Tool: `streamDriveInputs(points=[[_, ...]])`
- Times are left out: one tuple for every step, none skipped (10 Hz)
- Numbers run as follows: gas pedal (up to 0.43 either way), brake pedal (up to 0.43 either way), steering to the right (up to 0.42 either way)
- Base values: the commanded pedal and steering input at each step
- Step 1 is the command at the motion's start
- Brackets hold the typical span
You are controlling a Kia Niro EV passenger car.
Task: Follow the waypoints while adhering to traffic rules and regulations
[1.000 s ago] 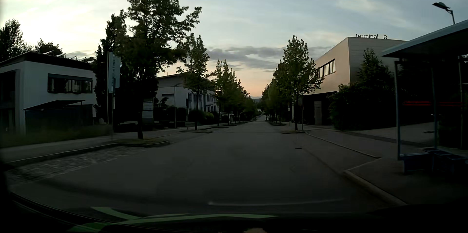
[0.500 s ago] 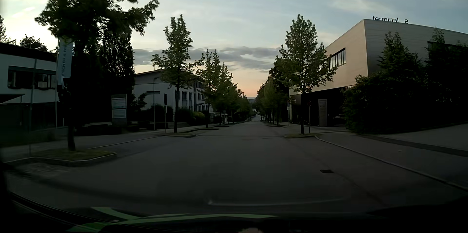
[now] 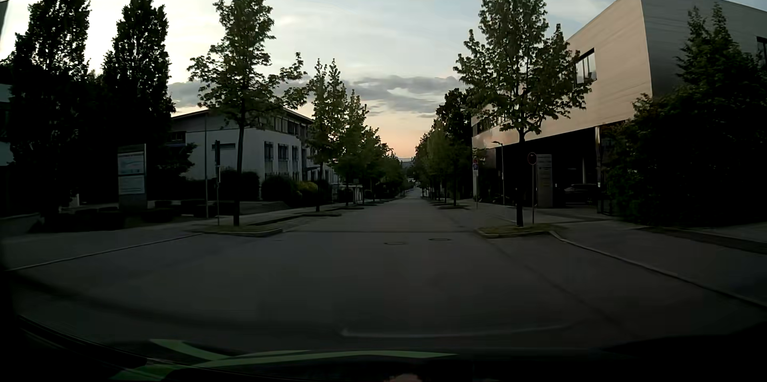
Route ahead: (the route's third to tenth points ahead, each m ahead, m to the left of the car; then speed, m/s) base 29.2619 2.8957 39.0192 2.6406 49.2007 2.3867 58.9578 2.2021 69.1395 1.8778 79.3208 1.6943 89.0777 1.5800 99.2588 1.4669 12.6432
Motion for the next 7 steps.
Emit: streamDriveInputs(points=[[0.039, 0.000, 0.004], [0.039, 0.000, 0.003], [0.039, 0.000, 0.003], [0.039, 0.000, 0.003], [0.039, 0.000, 0.002], [0.039, 0.000, 0.002], [0.039, 0.000, 0.002]])
